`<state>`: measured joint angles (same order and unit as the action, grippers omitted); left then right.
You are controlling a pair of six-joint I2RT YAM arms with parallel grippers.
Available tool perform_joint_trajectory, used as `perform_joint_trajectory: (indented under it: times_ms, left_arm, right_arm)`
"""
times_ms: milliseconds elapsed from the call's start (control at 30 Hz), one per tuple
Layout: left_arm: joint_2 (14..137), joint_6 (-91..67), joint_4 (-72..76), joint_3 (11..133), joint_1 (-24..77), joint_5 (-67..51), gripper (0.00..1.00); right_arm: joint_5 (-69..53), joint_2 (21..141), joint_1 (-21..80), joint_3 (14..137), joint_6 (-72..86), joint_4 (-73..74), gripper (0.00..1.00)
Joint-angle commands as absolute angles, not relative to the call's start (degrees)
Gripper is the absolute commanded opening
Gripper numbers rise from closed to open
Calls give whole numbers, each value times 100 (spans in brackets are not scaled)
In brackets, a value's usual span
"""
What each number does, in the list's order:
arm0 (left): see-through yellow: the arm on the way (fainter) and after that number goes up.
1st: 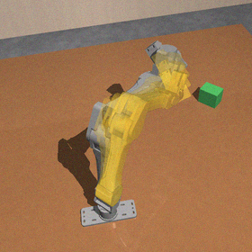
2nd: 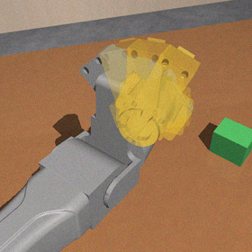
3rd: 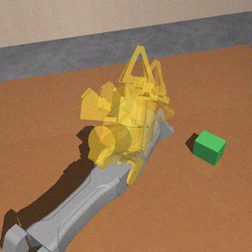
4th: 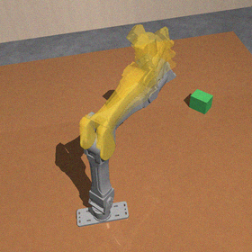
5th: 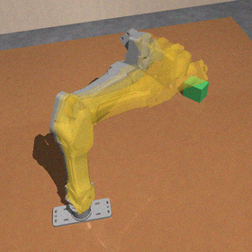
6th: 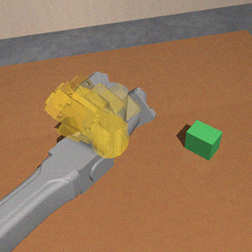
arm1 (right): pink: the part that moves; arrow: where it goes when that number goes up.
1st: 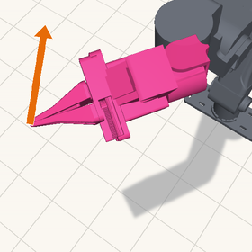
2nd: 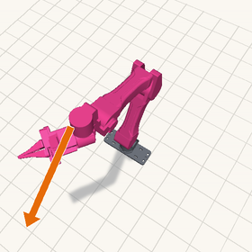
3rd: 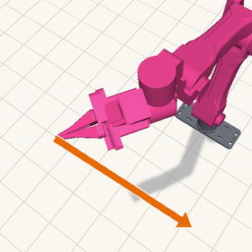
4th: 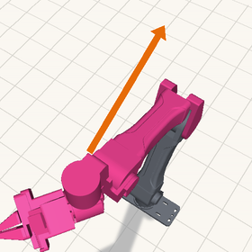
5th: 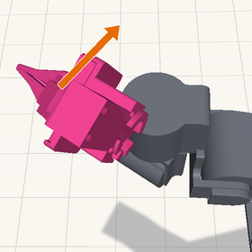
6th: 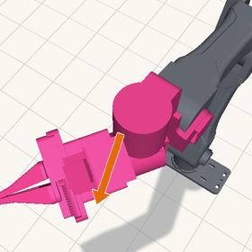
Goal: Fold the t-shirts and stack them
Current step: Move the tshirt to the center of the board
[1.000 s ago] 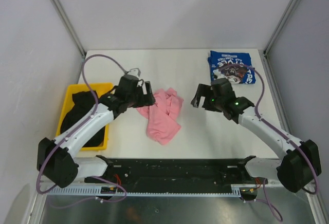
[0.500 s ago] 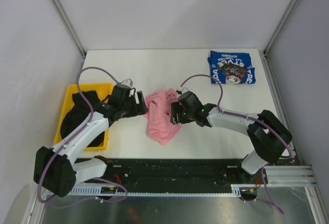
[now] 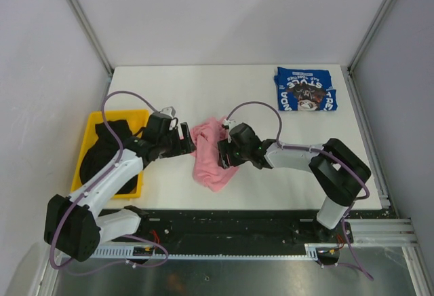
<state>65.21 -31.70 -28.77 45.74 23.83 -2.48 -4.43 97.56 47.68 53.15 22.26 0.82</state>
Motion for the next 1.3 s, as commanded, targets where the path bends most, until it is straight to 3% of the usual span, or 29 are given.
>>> perform_joint_trajectory:
  times_ms: [0, 167, 367, 433, 600, 867, 1100, 1267]
  left_arm:
    - [6331, -3258, -2792, 4516, 2339, -415, 83]
    - [6282, -3297, -2787, 4460, 2340, -430, 82]
    - [6342, -3342, -2787, 4432, 2340, -501, 82]
    - [6378, -3351, -2780, 4430, 2343, -508, 82]
    - [6513, -3372, -2725, 4359, 2347, -563, 82]
    - [6812, -3341, -2486, 4261, 2391, -806, 82]
    - [7240, -3333, -2295, 4322, 2662, -888, 77]
    - [7655, -3479, -2089, 4531, 3001, -892, 67]
  right_arm:
    - [-612, 9934, 4786, 5300, 1965, -252, 61]
    - [-550, 9851, 4805, 5300, 2049, -171, 51]
    - [-460, 9528, 4768, 5304, 2279, 69, 10]
    - [-403, 9306, 4765, 5323, 2360, 266, 2]
    - [-92, 8471, 4621, 5527, 2539, 948, 0]
    - [1538, 7004, 3921, 6000, 2826, 2194, 0]
    - [1888, 6907, 2997, 6014, 2938, 2747, 0]
    - [1982, 6980, 2669, 6017, 2877, 2821, 0]
